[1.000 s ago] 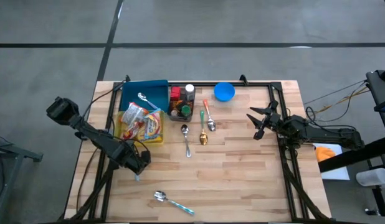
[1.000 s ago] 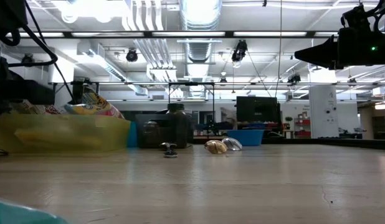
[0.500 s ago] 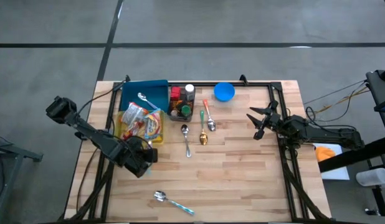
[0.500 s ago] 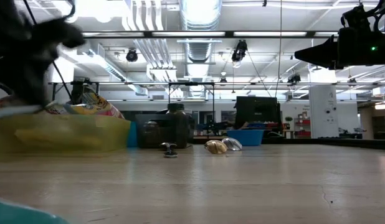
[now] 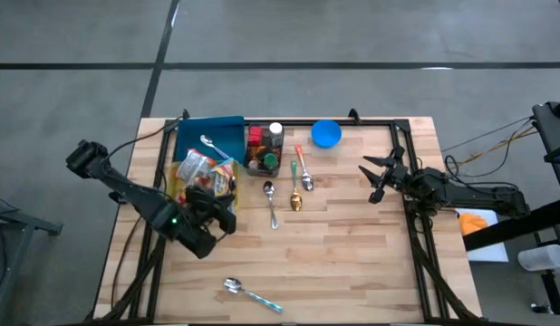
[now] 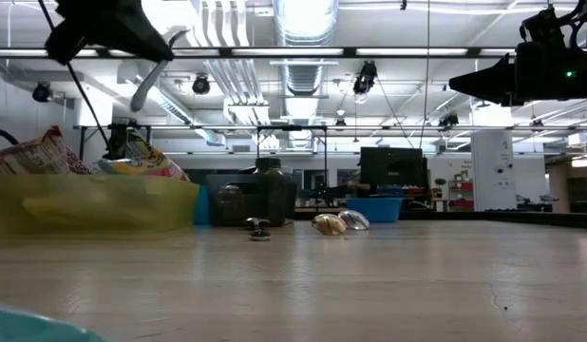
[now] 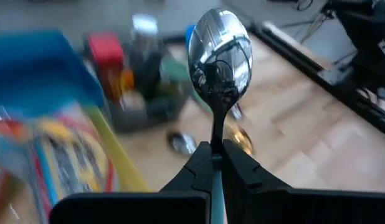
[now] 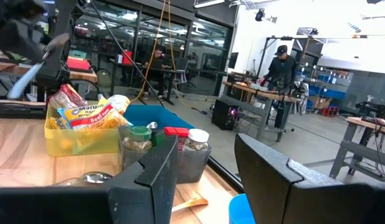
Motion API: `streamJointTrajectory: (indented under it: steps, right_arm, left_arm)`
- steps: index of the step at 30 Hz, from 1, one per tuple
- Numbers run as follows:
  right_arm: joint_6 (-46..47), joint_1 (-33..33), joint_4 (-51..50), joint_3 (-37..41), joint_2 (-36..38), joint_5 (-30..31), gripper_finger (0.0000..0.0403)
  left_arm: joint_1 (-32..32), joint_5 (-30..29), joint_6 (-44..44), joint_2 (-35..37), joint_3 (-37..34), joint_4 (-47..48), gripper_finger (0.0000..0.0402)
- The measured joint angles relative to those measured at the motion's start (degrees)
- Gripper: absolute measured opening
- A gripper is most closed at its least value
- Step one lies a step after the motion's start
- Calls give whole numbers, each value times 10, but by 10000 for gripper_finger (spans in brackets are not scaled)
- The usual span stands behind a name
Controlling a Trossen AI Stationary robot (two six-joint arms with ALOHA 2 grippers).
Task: Pick & Place Food Item
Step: Put the blue spoon into the blue bin
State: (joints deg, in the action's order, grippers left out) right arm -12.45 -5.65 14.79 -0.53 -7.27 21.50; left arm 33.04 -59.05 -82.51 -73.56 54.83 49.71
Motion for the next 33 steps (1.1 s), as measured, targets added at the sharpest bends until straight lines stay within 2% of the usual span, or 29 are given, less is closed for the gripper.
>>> streamJointTrajectory:
  steps: [4,9,12,20,25,29,33]
  right_arm:
    - [0,0,0,0,0,0,157]
    - [0,0,0,0,0,0,157]
    - [0,0,0,0,0,0,157]
    - [0,0,0,0,0,0,157]
    - [0,0,0,0,0,0,157]
    - [0,0,0,0,0,0,157]
    - [0,0,0,0,0,0,157]
  left_arm:
    - [-40,-29,55,17,0,5,6]
    - [-127,-26,141,34,0,5,6]
    - [-196,-4,178,41,0,-7,6]
    - [-392,111,407,40,-4,-146,6]
    - [-513,223,537,38,-8,-242,6]
    - [-601,301,586,29,-9,-269,6]
    - [-660,343,592,7,-9,-269,6]
